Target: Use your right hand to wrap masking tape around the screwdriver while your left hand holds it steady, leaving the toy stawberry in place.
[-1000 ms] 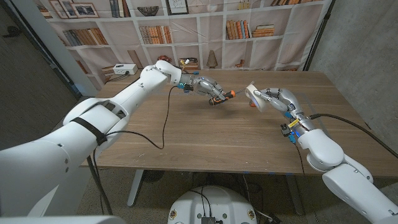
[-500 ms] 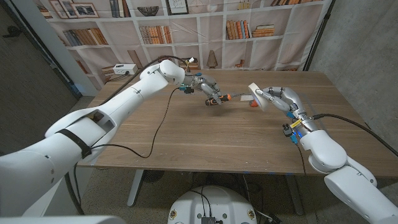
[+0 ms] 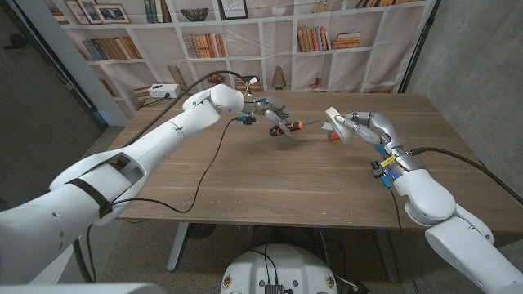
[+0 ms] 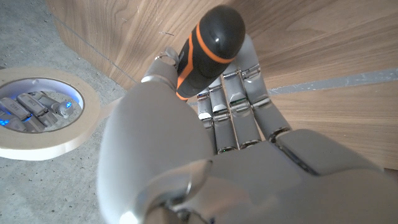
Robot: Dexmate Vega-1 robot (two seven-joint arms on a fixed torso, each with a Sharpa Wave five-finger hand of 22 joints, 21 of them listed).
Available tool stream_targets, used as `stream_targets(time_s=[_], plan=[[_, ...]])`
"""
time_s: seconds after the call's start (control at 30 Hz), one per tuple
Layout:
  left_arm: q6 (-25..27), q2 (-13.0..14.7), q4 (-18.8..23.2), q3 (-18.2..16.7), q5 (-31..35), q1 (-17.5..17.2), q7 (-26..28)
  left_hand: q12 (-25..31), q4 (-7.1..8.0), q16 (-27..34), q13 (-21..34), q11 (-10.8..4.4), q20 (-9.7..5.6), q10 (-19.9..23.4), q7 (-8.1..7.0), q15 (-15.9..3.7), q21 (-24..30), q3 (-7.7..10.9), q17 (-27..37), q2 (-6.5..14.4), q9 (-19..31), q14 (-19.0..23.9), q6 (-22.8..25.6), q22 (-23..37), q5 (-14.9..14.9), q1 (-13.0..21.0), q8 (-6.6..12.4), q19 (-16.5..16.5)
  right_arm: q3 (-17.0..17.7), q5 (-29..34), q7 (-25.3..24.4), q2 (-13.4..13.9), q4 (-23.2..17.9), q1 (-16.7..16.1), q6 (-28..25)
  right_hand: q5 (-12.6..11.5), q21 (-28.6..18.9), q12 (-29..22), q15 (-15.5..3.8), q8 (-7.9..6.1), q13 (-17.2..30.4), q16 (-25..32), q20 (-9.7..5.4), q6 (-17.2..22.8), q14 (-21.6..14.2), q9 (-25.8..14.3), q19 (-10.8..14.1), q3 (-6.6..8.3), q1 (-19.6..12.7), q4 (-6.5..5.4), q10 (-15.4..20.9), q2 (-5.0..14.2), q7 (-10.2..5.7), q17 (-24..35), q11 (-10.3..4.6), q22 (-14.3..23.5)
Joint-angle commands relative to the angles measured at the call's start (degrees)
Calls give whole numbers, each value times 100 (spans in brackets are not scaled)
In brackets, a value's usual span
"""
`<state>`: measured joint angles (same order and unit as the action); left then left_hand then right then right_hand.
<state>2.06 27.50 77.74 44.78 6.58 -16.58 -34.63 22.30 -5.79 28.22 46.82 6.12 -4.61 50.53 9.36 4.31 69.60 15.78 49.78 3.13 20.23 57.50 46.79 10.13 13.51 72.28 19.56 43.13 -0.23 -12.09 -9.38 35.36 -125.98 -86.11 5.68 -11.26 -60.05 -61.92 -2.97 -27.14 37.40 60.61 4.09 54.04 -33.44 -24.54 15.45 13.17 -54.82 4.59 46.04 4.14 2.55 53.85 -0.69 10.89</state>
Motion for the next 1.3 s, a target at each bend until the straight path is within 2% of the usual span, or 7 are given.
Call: stream_targets(time_s=[0.03,0.33,0.57,0.7,1.0,1.17,1.3], plan=[[-386,-52,-146,-87,-49,-127,233,-4,-207,39,457,-641,-551,667,-279,-1692,49,1240,17,291,599,1722,676,19,27,-56,16,-54,-69,149,-45,-158,86,118,277,-36,-31,-43,-426,-1445,17,20,-31,49,35,-11,-25,1035,-621,15,13,656,-5,-3,-22,3],[-485,-164,-312,-71,-156,-60,63,-19,-209,37,466,-649,-551,689,-279,-1691,55,1253,28,284,612,1721,683,19,28,-68,2,-64,-351,582,-361,-529,527,574,1158,-37,-53,-59,-454,-1454,28,1,-57,31,56,-18,-50,1048,-581,-12,-13,660,-22,2,-45,-3],[-459,-180,-305,-95,-166,-66,99,-24,-211,25,495,-651,-551,679,-279,-1690,62,1261,20,282,612,1717,699,20,29,-75,-9,-64,-643,394,-160,-613,951,980,1734,-47,-74,-69,-473,-1456,29,-34,-60,49,36,6,-45,1082,-562,-17,-24,640,-28,17,-50,-7],[-492,-241,-411,-159,-315,-58,68,-32,-214,26,499,-645,-549,674,-278,-1691,64,1267,22,281,621,1721,696,19,29,-74,-11,-64,-819,228,4,-532,1088,1146,1617,-52,-87,-55,-477,-1462,-14,-48,-66,42,8,3,-39,1100,-553,-17,-11,638,-38,15,-67,-10],[-515,-339,-650,-310,-723,-46,-107,-48,-217,23,504,-653,-550,688,-278,-1691,73,1278,19,280,626,1734,706,20,28,-80,-26,-64,-1066,-106,20,-427,1262,1178,1206,-51,-108,-75,-455,-1470,-6,-54,-54,36,-1,4,-38,1110,-540,-9,-14,635,-36,20,-42,-13],[-497,-532,-1133,-425,-1252,81,-587,-55,-219,21,508,-630,-547,691,-271,-1691,78,1283,20,279,628,1735,714,20,27,-81,-31,-61,-1216,-112,-175,-422,1368,1105,994,-48,-117,-78,-447,-1469,-14,-46,-49,36,-5,13,-42,1107,-538,-1,-10,632,-26,21,-50,-15],[-479,-603,-1334,-451,-1435,158,-813,-60,-225,24,504,-623,-543,708,-266,-1692,85,1290,25,277,630,1741,713,20,26,-77,-38,-54,-1190,159,-556,-322,1136,914,514,-47,-121,-83,-441,-1474,-13,-51,-42,52,23,23,-54,1108,-539,5,-13,634,-12,20,-48,-15]])
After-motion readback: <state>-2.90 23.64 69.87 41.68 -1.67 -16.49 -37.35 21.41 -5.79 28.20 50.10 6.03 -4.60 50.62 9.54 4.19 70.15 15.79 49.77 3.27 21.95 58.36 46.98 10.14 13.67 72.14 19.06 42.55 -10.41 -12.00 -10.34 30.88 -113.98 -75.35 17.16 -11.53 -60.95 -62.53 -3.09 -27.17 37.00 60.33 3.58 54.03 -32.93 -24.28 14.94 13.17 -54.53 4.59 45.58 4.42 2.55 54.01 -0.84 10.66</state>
